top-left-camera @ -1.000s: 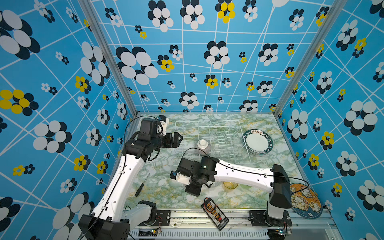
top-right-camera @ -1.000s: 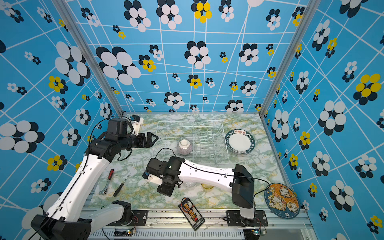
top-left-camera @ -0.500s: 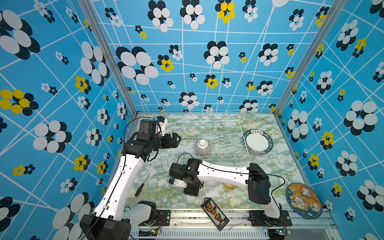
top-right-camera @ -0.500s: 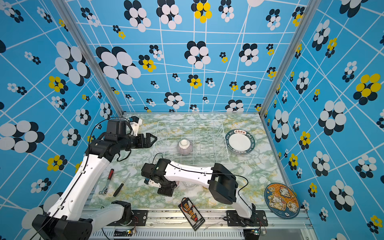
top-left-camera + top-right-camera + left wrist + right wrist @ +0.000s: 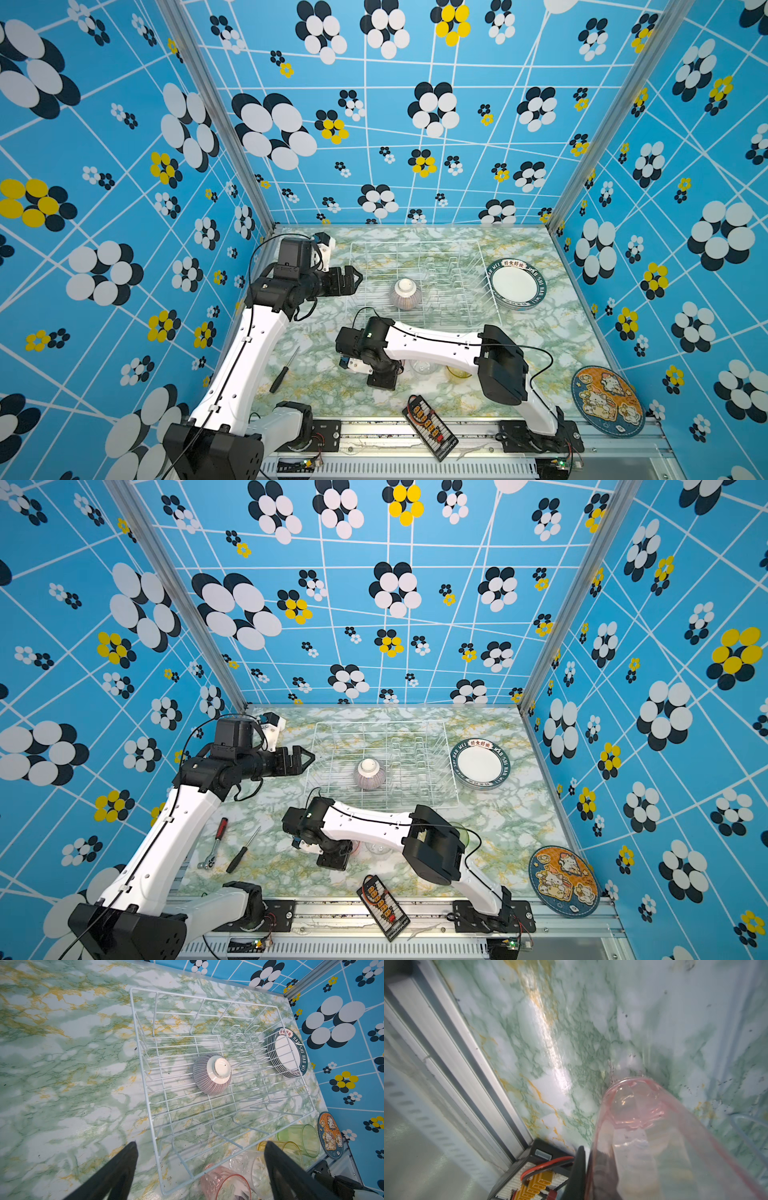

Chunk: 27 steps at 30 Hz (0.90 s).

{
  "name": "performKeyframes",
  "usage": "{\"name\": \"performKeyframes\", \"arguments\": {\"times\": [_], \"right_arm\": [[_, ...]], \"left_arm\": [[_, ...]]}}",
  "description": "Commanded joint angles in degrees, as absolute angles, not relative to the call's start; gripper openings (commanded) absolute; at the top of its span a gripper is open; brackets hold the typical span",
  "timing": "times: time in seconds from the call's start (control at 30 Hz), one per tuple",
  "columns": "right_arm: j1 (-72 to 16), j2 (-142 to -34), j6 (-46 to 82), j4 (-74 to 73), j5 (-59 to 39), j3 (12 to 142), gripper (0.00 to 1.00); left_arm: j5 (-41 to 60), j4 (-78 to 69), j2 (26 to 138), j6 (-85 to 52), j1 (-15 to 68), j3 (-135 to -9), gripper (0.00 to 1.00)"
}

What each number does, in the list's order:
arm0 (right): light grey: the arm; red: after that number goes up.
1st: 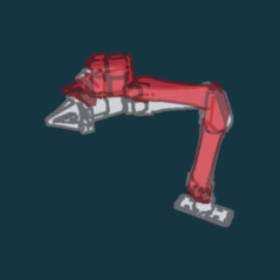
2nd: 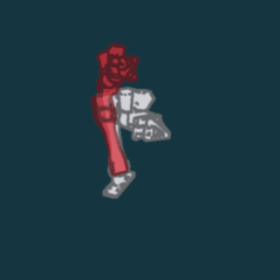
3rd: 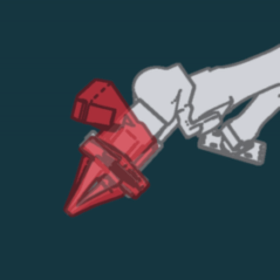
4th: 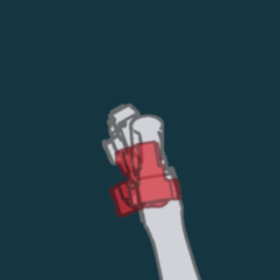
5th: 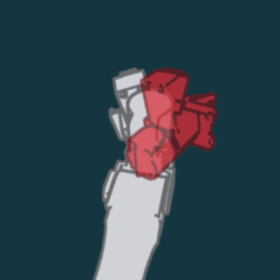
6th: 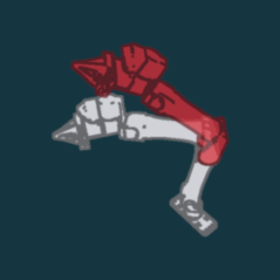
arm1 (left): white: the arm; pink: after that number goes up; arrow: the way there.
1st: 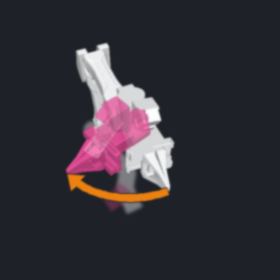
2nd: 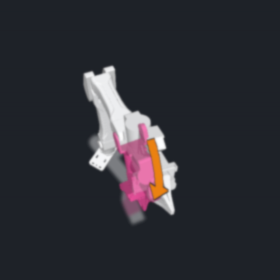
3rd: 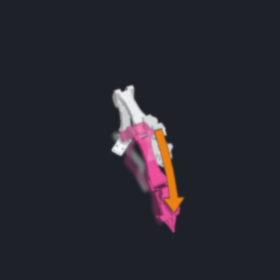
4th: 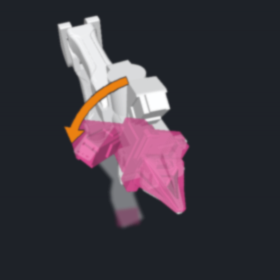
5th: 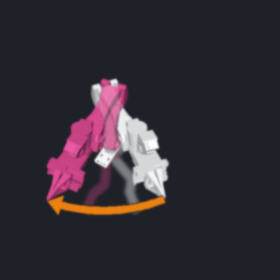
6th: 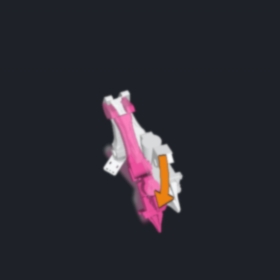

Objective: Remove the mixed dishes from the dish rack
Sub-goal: 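Set the pink glass down beside the clear glass, open right gripper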

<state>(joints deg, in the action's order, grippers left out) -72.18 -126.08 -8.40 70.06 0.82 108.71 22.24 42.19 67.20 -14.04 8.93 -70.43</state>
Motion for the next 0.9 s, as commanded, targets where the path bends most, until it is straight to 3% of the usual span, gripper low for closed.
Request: {"name": "performKeyframes", "arguments": {"times": [0.0, 0.17, 0.43, 0.63, 0.87], "right_arm": [[-71.6, -127.8, -9.3, 71.9, 1.3, 109.7, 0.00], [-71.5, -128.2, -9.4, 71.9, 1.3, 109.6, 0.00], [-71.1, -126.6, -9.1, 71.0, 2.0, 109.3, 0.13], [-71.1, -125.2, -8.6, 70.5, 3.1, 109.1, 0.36], [-71.1, -121.3, -8.0, 69.4, 4.1, 108.1, 0.43]], "left_arm": [[23.5, 41.8, 68.0, -13.1, 8.2, -69.7, 0.96], [23.9, 42.1, 68.7, -13.0, 8.2, -70.0, 0.96], [24.5, 42.2, 69.2, -13.2, 8.2, -70.1, 0.97], [24.6, 42.5, 68.8, -13.3, 8.2, -70.2, 0.97], [24.6, 42.9, 68.4, -13.4, 8.3, -70.0, 0.97]]}}
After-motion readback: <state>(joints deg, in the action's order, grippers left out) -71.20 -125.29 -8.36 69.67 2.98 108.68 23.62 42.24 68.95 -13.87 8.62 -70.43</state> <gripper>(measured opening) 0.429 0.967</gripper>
